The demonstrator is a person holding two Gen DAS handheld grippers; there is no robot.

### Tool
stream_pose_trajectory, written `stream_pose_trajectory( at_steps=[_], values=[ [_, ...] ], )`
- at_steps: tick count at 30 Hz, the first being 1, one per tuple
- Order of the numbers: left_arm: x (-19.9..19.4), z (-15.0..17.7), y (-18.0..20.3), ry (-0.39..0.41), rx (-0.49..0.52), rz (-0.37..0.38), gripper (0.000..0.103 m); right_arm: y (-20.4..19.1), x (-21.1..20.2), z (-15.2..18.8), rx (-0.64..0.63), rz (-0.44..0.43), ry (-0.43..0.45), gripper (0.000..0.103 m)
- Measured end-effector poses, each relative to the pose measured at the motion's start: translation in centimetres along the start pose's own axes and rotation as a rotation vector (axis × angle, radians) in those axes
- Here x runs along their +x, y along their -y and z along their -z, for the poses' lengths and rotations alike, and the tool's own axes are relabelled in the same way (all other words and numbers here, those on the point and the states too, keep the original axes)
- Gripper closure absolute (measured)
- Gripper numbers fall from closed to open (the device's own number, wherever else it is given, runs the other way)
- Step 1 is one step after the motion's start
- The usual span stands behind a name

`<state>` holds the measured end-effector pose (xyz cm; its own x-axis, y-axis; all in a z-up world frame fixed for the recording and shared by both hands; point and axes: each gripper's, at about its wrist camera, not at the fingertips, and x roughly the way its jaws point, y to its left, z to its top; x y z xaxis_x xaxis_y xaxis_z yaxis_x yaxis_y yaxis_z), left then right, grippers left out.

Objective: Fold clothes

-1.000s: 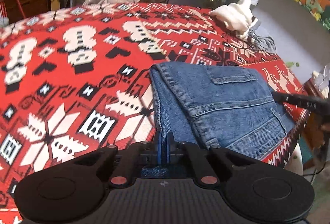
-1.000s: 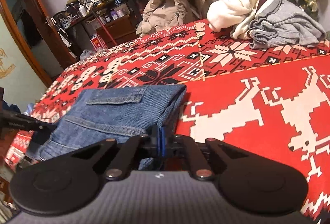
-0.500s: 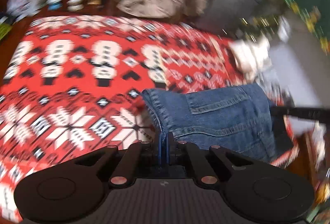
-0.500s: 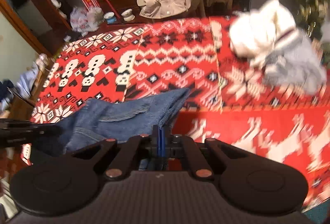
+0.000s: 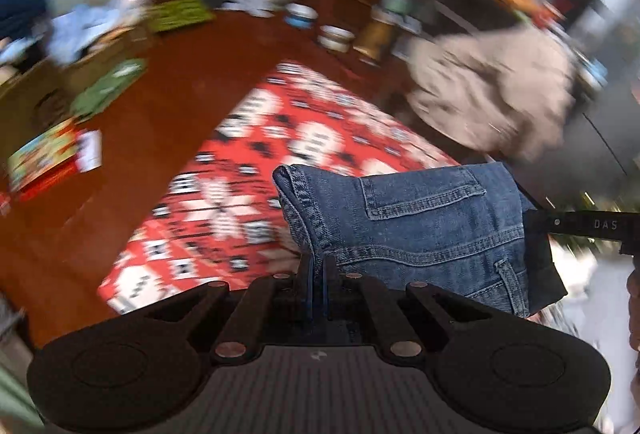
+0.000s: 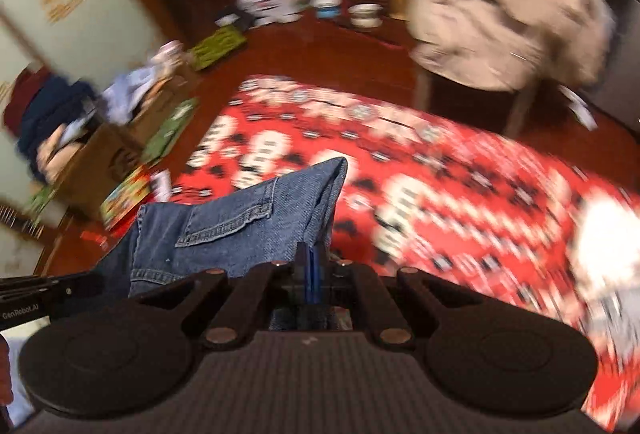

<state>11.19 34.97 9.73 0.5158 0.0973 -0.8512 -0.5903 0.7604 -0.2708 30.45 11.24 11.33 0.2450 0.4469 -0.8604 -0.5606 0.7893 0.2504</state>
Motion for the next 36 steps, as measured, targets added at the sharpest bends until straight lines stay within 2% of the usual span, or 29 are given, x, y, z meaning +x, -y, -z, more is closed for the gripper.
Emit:
stream_pose_trajectory(
  at_steps=[7, 10, 14, 19, 23, 26, 31, 36],
  values=[
    [2.2, 0.6, -3.5, 0.061, -0.317, -0.192, 0.098, -5.6, 10.1, -7.3, -0.276, -0.175, -0.109, 0.102],
    [3.2, 1.2, -4.5, 0.09, -0.482, -0.239, 0.098, -7.9, 14.0, -9.3, -0.402, -0.232, -0.153, 0.102],
    [5.7, 1.5, -4.7, 0.129, -0.605, -0.298, 0.098, -10.3, 18.9, -11.7, -0.527, -0.274, -0.188, 0.102],
    [8.4, 1.1, -4.7, 0.188, -0.689, -0.351, 0.098, -12.2, 24.0, -14.1, -0.629, -0.305, -0.209, 0.102],
    [10.3, 0.5, -4.4, 0.209, -0.701, -0.402, 0.098, -13.0, 28.1, -15.7, -0.666, -0.318, -0.215, 0.102],
    [11.7, 0.2, -4.6, 0.222, -0.711, -0.401, 0.098, -13.2, 31.2, -16.1, -0.683, -0.319, -0.224, 0.102],
    [13.7, 0.8, -5.2, 0.191, -0.72, -0.382, 0.098, -12.2, 36.1, -16.3, -0.673, -0.28, -0.24, 0.102],
    [14.5, 2.8, -6.7, 0.14, -0.778, -0.377, 0.098, -11.2, 38.1, -16.0, -0.651, -0.274, -0.242, 0.102]
  ],
)
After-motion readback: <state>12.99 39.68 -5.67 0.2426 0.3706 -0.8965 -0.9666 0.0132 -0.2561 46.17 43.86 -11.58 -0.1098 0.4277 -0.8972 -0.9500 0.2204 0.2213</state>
